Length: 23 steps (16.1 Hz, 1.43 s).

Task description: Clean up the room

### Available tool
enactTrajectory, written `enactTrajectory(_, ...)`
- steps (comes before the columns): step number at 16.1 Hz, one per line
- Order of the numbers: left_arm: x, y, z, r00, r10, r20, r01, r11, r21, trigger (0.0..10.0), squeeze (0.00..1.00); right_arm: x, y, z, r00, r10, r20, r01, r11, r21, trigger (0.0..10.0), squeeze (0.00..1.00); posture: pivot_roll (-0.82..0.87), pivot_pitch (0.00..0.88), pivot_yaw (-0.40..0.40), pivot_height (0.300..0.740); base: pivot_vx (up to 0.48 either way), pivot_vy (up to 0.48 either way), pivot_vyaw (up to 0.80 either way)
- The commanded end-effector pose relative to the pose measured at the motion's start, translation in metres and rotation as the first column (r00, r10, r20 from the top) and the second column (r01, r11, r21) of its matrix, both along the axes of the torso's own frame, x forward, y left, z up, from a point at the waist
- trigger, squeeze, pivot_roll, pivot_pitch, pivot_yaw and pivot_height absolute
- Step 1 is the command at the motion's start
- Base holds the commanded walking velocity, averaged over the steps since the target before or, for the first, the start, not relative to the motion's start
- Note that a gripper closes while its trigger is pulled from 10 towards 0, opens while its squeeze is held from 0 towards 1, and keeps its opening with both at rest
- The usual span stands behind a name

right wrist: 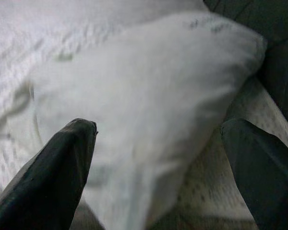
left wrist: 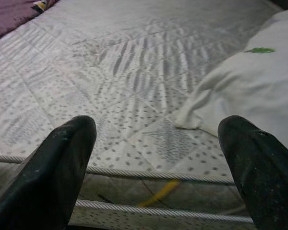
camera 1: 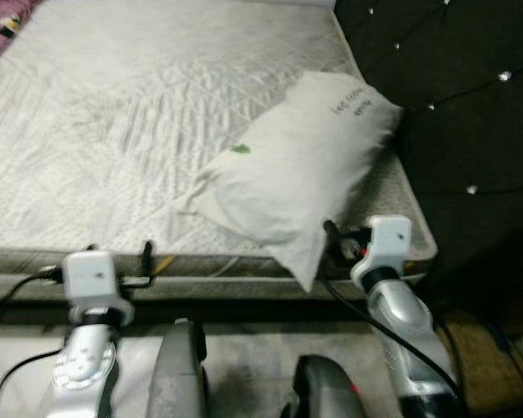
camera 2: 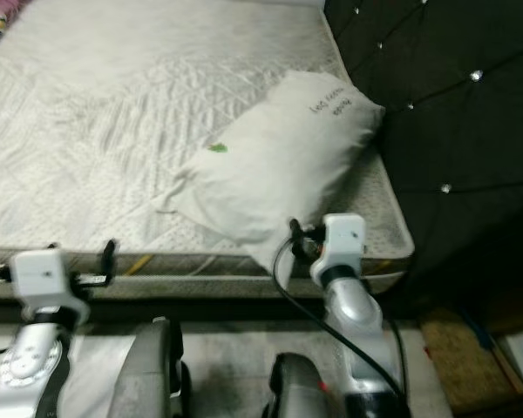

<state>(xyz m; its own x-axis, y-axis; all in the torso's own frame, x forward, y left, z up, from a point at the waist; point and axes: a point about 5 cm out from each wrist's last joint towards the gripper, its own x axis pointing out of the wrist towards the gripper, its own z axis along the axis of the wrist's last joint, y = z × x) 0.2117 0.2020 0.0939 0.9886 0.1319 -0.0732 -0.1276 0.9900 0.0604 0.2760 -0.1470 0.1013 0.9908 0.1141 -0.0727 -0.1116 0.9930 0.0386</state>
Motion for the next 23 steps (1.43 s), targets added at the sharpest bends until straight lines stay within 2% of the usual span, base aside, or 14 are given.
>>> enactTrajectory(1,0.001,-0.007,0.002,0.999,-0.029,0.013,0.029,0.999,-0.017,10.0,0.0,-0.004,-0.011,-0.004,0.999,-0.034,-0.018,0.034,0.999,-0.014,10.0,0.0,0.04,0.153,-0.077,0.634,0.382,0.0,0.0)
enactTrajectory(7,0.002,-0.007,0.002,0.999,-0.036,0.008,0.037,0.999,-0.016,10.0,0.0,-0.003,-0.008,-0.005,0.999,-0.027,-0.021,0.027,1.0,-0.011,10.0,0.0,0.04,0.148,-0.073,0.634,0.38,0.0,0.0)
enactTrajectory(12,0.006,-0.002,0.004,1.0,0.02,0.008,-0.02,1.0,0.012,10.0,0.0,0.002,-0.005,-0.002,1.0,-0.01,-0.013,0.01,1.0,0.001,10.0,0.0,0.05,0.158,-0.067,0.634,0.0,0.0,0.0)
enactTrajectory(16,0.003,0.003,0.008,0.999,0.039,0.025,-0.04,0.998,0.039,10.0,0.0,0.015,0.013,-0.003,0.995,0.1,-0.021,-0.1,0.995,0.017,10.0,0.0,0.08,0.17,-0.067,0.584,0.0,0.0,0.0)
enactTrajectory(19,0.003,0.005,0.009,0.999,0.048,0.021,-0.049,0.998,0.045,10.0,0.0,0.024,0.022,-0.01,0.982,0.173,-0.074,-0.172,0.985,0.019,10.0,0.0,0.1,0.179,-0.07,0.579,0.0,0.0,0.0)
enactTrajectory(22,0.001,0.004,0.014,0.997,0.072,0.024,-0.074,0.995,0.066,10.0,0.0,0.031,0.032,-0.018,0.944,0.297,-0.147,-0.294,0.955,0.04,10.0,0.0,0.11,0.203,-0.075,0.579,0.0,0.0,0.0)
enactTrajectory(23,-0.003,0.004,0.014,0.997,0.075,0.021,-0.077,0.995,0.068,10.0,0.0,0.031,0.037,-0.023,0.917,0.352,-0.187,-0.35,0.936,0.047,10.0,0.0,0.12,0.207,-0.077,0.579,0.0,0.0,0.0)
